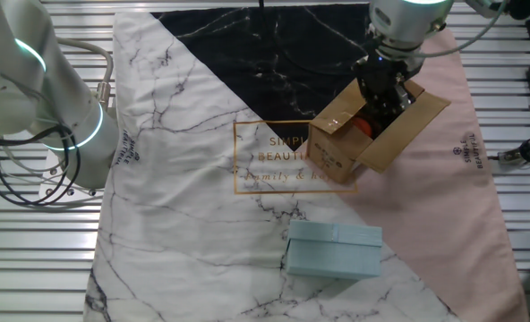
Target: Cover the box
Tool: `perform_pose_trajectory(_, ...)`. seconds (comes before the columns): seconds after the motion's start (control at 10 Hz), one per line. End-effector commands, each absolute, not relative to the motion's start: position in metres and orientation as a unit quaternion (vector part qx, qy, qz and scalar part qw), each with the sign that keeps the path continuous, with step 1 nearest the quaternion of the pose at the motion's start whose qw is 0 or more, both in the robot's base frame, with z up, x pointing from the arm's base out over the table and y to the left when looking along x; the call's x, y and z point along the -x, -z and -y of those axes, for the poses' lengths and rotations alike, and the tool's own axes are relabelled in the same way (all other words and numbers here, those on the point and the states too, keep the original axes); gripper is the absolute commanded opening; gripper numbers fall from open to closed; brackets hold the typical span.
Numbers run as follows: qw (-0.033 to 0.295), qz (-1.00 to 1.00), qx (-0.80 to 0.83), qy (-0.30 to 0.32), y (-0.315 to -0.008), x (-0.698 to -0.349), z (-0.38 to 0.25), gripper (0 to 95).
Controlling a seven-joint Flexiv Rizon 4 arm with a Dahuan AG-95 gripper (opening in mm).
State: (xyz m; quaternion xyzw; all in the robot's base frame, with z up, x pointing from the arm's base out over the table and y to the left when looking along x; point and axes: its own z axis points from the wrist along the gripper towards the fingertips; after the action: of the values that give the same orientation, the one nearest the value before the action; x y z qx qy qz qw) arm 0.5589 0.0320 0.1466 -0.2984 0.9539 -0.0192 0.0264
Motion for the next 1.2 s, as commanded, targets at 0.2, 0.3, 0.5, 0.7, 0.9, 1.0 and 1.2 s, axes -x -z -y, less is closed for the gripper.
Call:
perform_pose_trajectory(0.2,0.028,-0.954,0.297,0.017,-0.1469,-0.5608,-0.032,0.0)
perform_pose_trajectory(0.3,0.028,-0.955,0.295,0.018,-0.1471,-0.5612,-0.0322,0.0)
perform_pose_trajectory(0.5,0.029,-0.954,0.297,0.019,-0.1471,-0.5612,-0.0322,0.0)
perform_pose_trajectory(0.7,0.021,-0.945,0.326,0.018,-0.1471,-0.5612,-0.0322,0.0)
perform_pose_trajectory(0.9,0.033,-0.937,0.346,0.004,-0.1471,-0.5612,-0.0322,0.0)
perform_pose_trajectory(1.0,0.052,-0.931,0.362,0.0,-0.1471,-0.5612,-0.0322,0.0)
perform_pose_trajectory(1.2,0.082,-0.924,0.373,0.005,-0.1471,-0.5612,-0.0322,0.0)
